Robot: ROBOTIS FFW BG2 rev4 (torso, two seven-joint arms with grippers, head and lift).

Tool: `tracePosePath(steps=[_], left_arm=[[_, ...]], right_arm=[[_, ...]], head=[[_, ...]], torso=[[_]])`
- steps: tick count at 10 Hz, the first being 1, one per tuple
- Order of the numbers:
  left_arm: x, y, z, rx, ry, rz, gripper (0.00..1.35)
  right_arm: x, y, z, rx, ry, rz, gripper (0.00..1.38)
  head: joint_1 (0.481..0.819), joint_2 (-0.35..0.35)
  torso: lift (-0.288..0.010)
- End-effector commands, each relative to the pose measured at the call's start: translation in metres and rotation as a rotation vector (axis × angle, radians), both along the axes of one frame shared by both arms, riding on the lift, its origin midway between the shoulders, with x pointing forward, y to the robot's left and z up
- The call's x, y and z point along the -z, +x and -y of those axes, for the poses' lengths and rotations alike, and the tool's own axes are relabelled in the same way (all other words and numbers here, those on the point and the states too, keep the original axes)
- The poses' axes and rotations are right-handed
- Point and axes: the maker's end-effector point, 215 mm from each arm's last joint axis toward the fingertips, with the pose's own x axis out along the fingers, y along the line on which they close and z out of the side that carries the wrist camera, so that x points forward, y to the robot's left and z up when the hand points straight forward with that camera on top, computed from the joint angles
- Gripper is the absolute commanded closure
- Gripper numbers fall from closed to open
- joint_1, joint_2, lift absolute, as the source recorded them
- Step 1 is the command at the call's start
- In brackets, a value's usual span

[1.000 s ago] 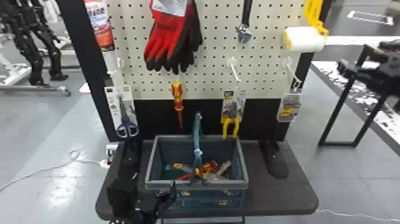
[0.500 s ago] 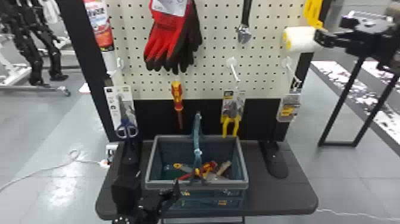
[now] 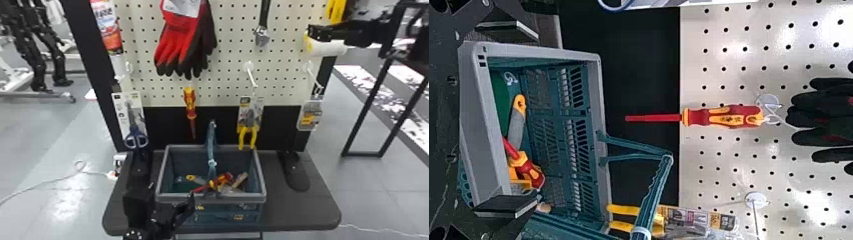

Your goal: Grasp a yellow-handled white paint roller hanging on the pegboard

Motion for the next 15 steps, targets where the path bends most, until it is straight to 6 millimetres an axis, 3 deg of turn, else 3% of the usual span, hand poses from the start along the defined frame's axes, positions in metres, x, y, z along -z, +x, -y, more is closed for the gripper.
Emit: tracePosePath(steps=[1, 2, 3, 5, 7, 10, 15], left_arm=[[0.001, 0.000, 0.000, 0.000, 0.001, -0.002, 0.15], [0.001, -0.001, 0.001, 0.002, 0.001, -0.002, 0.15], [0.000, 0.000, 0.000, 0.002, 0.000, 0.000, 0.15], [0.000, 0.000, 0.002, 0.007, 0.001, 0.000, 0.15], [0.000, 0.000, 0.003, 0.008, 0.001, -0.002, 0.15], [0.000, 0.001, 0.006, 0.011, 0.002, -0.002, 0.15], [-0.001, 0.002, 0.007, 0.012, -0.001, -0.001, 0.15]], right_arm=[[-0.010, 0.001, 0.006, 0.016, -0.026, 0.020, 0.30], [-0.013, 0.003, 0.009, 0.028, -0.015, 0.027, 0.97], [-0.010, 0.004, 0.011, 0.032, -0.004, 0.013, 1.22], [-0.011, 0.005, 0.021, 0.020, 0.021, -0.003, 1.30], [-0.019, -0.001, 0.028, -0.069, 0.096, -0.046, 1.29], [-0.016, -0.012, 0.012, -0.193, 0.142, -0.093, 1.29], [-0.017, -0.014, 0.005, -0.217, 0.140, -0.090, 1.29]], head=[[0.549, 0.000], [0.549, 0.000], [0.549, 0.000], [0.549, 0.000], [0.549, 0.000], [0.549, 0.000], [0.549, 0.000]], torso=[[-0.100], [-0.100], [-0.100], [-0.100], [-0.100], [-0.100], [-0.100]])
